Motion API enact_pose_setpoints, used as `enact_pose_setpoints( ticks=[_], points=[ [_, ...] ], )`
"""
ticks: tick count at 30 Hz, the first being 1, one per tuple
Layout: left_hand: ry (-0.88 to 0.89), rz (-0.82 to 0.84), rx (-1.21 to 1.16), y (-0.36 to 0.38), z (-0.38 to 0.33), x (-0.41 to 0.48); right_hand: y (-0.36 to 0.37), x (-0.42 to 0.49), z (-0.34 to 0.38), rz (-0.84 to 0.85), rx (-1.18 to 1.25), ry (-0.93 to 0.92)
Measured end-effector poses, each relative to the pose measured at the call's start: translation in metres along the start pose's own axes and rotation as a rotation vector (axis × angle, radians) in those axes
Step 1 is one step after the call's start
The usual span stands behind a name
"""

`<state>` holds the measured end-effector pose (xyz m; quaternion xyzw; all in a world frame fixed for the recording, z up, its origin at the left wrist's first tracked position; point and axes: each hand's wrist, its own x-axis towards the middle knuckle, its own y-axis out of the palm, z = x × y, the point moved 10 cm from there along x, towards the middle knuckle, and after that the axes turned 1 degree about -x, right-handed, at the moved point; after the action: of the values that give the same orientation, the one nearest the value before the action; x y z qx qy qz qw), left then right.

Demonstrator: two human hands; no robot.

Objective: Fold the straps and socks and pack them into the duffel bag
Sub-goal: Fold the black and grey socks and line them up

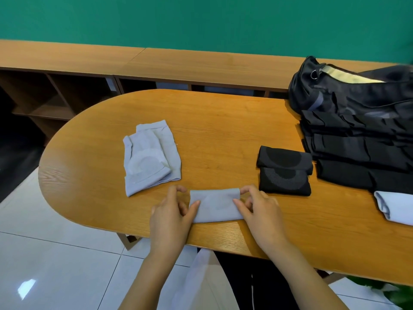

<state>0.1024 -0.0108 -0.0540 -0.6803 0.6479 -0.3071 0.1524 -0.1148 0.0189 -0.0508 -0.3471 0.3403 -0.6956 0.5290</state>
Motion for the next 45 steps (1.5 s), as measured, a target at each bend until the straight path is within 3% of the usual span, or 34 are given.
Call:
enact_pose_setpoints(
  ticks=[4,6,8,15,21,25,31,38,45],
  points=[
    [0.192,-0.025,0.097,0.005,-0.015,0.001,-0.014,-0.007,0.023,-0.187,-0.179,-0.167],
    [0.247,-0.010,0.089,0.010,-0.016,0.002,-0.003,-0.014,0.043,-0.167,-0.276,-0.345],
    [0.260,0.006,0.053,0.013,-0.015,0.003,0.011,-0.020,0.052,-0.087,-0.336,-0.410],
    [0.234,0.055,-0.023,0.018,-0.027,0.000,0.001,-0.029,0.039,-0.031,-0.314,-0.346],
    [0.316,0.154,-0.006,0.061,-0.086,0.000,-0.050,-0.054,-0.016,-0.123,-0.328,-0.217],
    [0.399,0.344,0.132,0.120,-0.135,0.001,-0.088,-0.069,-0.069,-0.185,-0.423,-0.070],
    [0.431,0.450,0.390,0.176,-0.147,0.007,-0.113,-0.060,-0.144,-0.146,-0.425,0.191],
    [0.439,0.455,0.385,0.180,-0.145,0.008,-0.125,-0.026,-0.173,-0.125,-0.401,0.279],
    [0.456,0.560,0.358,0.196,-0.154,0.001,-0.125,-0.017,-0.169,-0.161,-0.427,0.287]
  ],
)
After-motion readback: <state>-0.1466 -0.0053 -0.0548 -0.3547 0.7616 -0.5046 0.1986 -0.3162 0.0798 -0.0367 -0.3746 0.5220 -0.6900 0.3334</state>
